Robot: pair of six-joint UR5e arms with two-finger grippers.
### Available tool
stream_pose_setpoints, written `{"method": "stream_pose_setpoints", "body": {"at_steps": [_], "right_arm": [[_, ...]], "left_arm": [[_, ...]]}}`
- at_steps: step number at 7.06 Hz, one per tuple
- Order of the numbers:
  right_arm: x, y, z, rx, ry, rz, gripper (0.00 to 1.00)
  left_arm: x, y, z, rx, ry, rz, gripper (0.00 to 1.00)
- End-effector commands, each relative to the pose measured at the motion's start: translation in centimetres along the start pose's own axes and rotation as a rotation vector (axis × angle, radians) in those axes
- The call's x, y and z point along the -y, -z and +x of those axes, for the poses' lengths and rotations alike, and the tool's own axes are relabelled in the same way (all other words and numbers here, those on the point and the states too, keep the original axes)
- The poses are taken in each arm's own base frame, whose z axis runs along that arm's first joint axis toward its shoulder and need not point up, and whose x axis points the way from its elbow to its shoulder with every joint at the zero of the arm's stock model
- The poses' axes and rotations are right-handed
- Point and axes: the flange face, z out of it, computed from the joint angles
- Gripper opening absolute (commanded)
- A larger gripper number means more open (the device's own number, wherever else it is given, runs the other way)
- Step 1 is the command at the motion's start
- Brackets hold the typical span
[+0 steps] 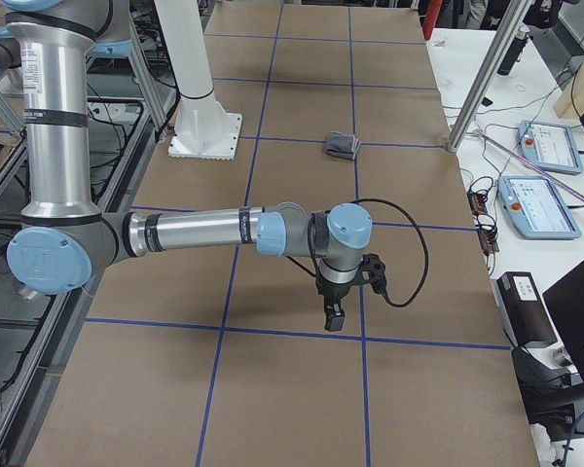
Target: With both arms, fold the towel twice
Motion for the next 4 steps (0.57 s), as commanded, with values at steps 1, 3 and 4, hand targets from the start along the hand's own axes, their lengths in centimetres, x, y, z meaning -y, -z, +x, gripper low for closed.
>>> {"method": "stream_pose_setpoints", "body": {"at_steps": [1,3,4], "right_arm": [[-0.03,-0.02,-0.02,0.003,-0.002,0.000,0.99],[-0.02,-0.02,-0.06,0.008,-0.004,0.001,1.00],[-0.01,0.04,-0.11,0.008,-0.003,0.002,1.00]], "left_arm": [[-0.10,-0.06,-0.04,0.000,0.001,-0.001,1.00],[-0.11,-0.06,-0.04,0.000,0.001,-0.001,1.00],[-0.11,-0.06,-0.04,0.000,0.001,-0.001,1.00]]}}
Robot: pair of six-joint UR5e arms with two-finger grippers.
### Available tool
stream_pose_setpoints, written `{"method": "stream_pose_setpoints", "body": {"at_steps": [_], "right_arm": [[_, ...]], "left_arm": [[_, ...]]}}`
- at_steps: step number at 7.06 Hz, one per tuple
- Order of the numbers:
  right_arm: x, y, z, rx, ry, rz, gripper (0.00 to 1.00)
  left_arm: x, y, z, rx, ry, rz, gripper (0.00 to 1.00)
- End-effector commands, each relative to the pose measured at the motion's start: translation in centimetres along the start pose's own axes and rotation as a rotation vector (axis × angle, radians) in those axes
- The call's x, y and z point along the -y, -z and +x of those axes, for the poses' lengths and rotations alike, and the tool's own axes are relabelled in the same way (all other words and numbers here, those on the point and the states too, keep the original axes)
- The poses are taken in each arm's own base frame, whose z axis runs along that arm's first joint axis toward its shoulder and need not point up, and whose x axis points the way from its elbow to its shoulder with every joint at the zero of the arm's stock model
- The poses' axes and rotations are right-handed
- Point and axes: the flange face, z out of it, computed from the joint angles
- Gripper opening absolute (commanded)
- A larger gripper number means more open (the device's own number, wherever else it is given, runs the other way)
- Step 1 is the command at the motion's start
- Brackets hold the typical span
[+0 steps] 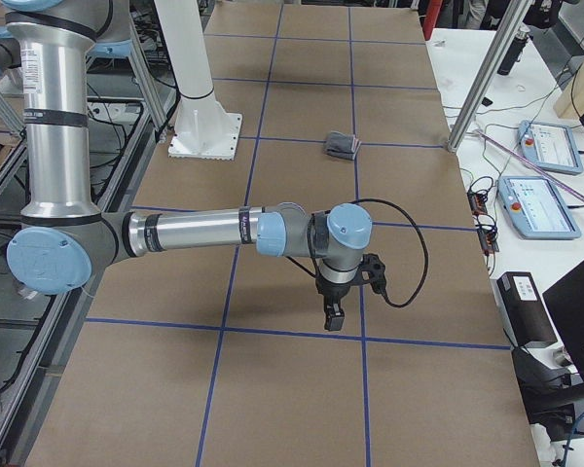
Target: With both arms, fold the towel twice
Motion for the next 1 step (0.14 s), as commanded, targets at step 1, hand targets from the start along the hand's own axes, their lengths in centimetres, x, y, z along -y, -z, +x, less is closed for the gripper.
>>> {"method": "stream_pose_setpoints", "body": {"at_steps": [1], "right_arm": [[0.01,0.05,-0.05,0.001,0.001,0.001,1.00]], "left_arm": [[0.02,0.05,0.06,-0.001,-0.001,0.001,1.00]]}}
